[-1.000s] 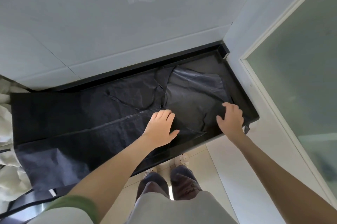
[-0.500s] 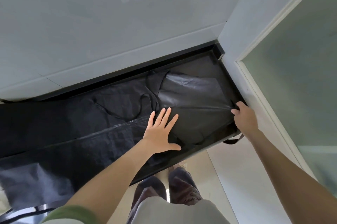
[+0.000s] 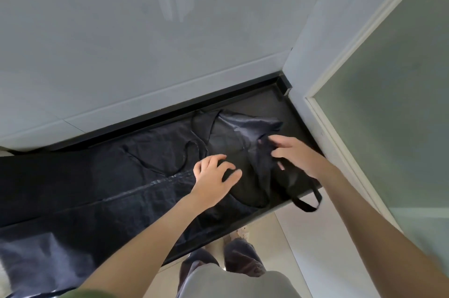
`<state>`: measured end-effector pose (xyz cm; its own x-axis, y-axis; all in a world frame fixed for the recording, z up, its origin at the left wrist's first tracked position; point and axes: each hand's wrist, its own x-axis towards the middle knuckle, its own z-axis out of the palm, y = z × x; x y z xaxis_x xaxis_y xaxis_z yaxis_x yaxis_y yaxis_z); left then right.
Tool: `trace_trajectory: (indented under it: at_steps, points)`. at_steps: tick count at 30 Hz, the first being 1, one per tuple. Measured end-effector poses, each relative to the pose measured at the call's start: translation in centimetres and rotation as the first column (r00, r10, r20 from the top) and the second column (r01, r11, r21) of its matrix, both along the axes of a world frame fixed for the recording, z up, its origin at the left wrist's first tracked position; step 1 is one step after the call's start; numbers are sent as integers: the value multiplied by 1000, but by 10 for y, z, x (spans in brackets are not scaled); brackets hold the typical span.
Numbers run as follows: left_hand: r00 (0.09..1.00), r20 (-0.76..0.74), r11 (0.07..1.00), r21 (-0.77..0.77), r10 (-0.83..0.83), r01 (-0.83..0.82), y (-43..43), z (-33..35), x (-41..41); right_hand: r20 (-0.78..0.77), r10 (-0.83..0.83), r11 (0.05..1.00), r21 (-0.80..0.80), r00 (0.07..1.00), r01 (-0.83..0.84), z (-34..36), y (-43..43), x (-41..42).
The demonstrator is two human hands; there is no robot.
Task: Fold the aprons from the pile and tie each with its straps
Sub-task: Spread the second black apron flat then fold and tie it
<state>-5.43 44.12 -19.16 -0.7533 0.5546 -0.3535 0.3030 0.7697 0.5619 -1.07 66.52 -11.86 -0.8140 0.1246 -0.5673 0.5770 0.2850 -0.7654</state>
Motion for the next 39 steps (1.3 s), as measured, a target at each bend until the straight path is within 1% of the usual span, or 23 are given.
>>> trace_trajectory:
  at_steps: [1,2,3,4,5,6,7,9,11,14,17,18,19,22,24,25,27,29,30,32,34,36,39]
  points:
    - [977,155,984,76,149,-162,6,12,-6,-26,109,994,-5,994,-109,4,-16,-7]
    - [871,421,929,144,255,-342,10,25,-11,-27,230,973,-3,973,-230,5,-32,-13]
    - [712,649,837,209,268,-506,10,35,-16,-8,350,937,9,937,-350,4,-48,-18]
    - [596,760,751,230,258,-619,6,38,-21,17,448,893,24,894,-449,2,-63,-23]
    - [567,788,716,249,241,-652,1,40,-24,40,519,854,32,854,-520,0,-76,-27]
    - [602,760,734,260,245,-628,-5,43,-27,58,561,826,31,826,-563,-3,-86,-29]
    - [664,699,769,263,265,-583,-14,41,-28,70,586,808,23,808,-588,-3,-97,-31]
    - [767,551,826,227,328,-516,-23,36,-28,73,570,821,-14,818,-571,-2,-102,-30]
    - [773,498,816,197,393,-543,-36,30,-29,48,513,858,-65,857,-509,0,-100,-28]
    - [668,553,700,199,498,-686,-57,24,-34,30,454,891,-39,890,-453,1,-89,-26]
    - [481,623,496,166,617,-852,-82,21,-47,49,314,948,-68,948,-311,-5,-77,-26]
    - [414,642,427,146,646,-892,-90,21,-51,49,247,969,-39,968,-245,-8,-74,-26]
    - [362,652,367,137,666,-920,-99,17,-56,45,188,981,40,981,-190,-12,-73,-26]
    - [271,729,236,153,628,-960,-120,13,-66,20,93,947,306,995,-95,-28,-73,-23]
    - [241,796,118,211,555,-970,-125,17,-66,58,115,931,342,992,-128,-40,-75,-18]
    - [247,800,94,235,546,-967,-125,18,-65,100,147,925,338,984,-172,-46,-75,-15]
    - [265,775,131,232,573,-964,-122,16,-57,183,251,890,342,951,-301,-55,-80,-8]
    - [295,704,252,169,645,-953,-117,6,-45,220,353,798,438,909,-415,-65,-87,0]
    - [327,661,331,124,676,-935,-112,3,-40,214,373,738,521,903,-428,-69,-91,5]
    - [372,606,432,52,703,-901,-100,1,-27,143,372,639,677,917,-365,-75,-94,14]
    - [422,586,494,43,691,-868,-86,3,-16,7,418,571,776,908,-269,-78,-91,23]
    - [474,621,589,25,624,-808,-72,4,-8,-84,538,460,863,839,-209,-79,-86,35]
    - [508,648,694,-44,567,-719,-50,0,-2,-68,681,330,917,729,-223,-79,-80,51]
